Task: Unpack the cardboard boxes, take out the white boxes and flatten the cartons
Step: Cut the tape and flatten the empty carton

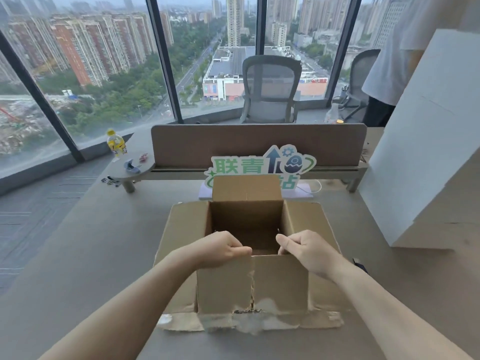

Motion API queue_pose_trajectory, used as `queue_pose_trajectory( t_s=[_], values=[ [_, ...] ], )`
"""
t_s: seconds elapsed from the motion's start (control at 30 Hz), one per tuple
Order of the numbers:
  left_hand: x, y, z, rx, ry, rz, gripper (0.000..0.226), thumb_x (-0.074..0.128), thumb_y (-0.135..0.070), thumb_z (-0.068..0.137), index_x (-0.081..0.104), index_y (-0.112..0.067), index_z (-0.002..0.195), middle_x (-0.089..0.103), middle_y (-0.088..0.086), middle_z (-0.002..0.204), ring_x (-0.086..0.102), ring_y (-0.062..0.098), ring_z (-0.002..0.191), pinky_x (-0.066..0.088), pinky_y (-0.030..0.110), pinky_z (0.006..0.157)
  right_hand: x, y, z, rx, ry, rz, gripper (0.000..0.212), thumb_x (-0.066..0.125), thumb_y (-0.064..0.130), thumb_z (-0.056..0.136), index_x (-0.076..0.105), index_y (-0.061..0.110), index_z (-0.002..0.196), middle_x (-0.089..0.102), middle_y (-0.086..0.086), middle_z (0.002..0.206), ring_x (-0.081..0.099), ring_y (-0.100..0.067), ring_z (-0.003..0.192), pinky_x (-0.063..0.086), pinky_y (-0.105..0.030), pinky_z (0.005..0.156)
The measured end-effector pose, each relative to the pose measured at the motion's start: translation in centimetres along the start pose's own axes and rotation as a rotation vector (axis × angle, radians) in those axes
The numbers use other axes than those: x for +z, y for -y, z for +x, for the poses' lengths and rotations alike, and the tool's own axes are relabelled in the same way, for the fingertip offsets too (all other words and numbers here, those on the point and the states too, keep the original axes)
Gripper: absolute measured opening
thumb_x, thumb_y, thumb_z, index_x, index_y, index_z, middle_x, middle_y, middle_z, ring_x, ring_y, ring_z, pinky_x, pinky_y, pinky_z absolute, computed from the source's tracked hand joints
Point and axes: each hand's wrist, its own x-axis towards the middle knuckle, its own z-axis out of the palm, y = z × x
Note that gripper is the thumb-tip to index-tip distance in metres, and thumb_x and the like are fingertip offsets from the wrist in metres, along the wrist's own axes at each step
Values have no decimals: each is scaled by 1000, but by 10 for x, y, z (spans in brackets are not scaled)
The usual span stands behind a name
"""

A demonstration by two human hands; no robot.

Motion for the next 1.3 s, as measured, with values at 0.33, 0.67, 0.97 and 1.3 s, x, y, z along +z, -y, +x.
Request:
queue_pose_trajectory(
  t_s=[0.33, 0.67, 0.97, 1.3],
  values=[
    [85, -31, -73, -261, 227, -27, 71, 72, -46, 84, 43, -29, 147, 42, -11, 151, 39, 12, 138, 29, 31, 116, 12, -42, -72, -34, 398, 140, 25, 60, 34, 97, 78, 19, 89, 75, 2, 95, 68, -13, 92, 51, -25, 86],
    [165, -7, -45, -218, -323, 430, 43, 67, -49, 83, 59, -31, 121, 60, -8, 118, 55, 16, 114, 35, 35, 98, 50, -85, -68, -308, 188, -801, 46, 55, 44, 94, 54, 25, 136, 53, 4, 141, 21, -15, 147, 3, -43, 123],
    [183, 23, -25, -132, -593, 363, 13, 66, -35, 86, 63, -26, 95, 61, -8, 95, 57, 18, 97, 27, 33, 85, 87, -106, -62, -361, -178, -633, 16, 85, 16, 70, 74, 21, 81, 70, 2, 77, 63, -20, 90, 39, -53, 109],
    [207, 47, -97, -543, -785, -1, 93, 59, -64, 84, 12, -29, 155, 7, 1, 164, 6, 24, 151, 10, 48, 120, 35, -96, -65, 163, -511, -44, 64, 66, 40, 89, 41, 21, 146, 44, -3, 148, 39, -26, 135, 34, -44, 112]
  ],
)
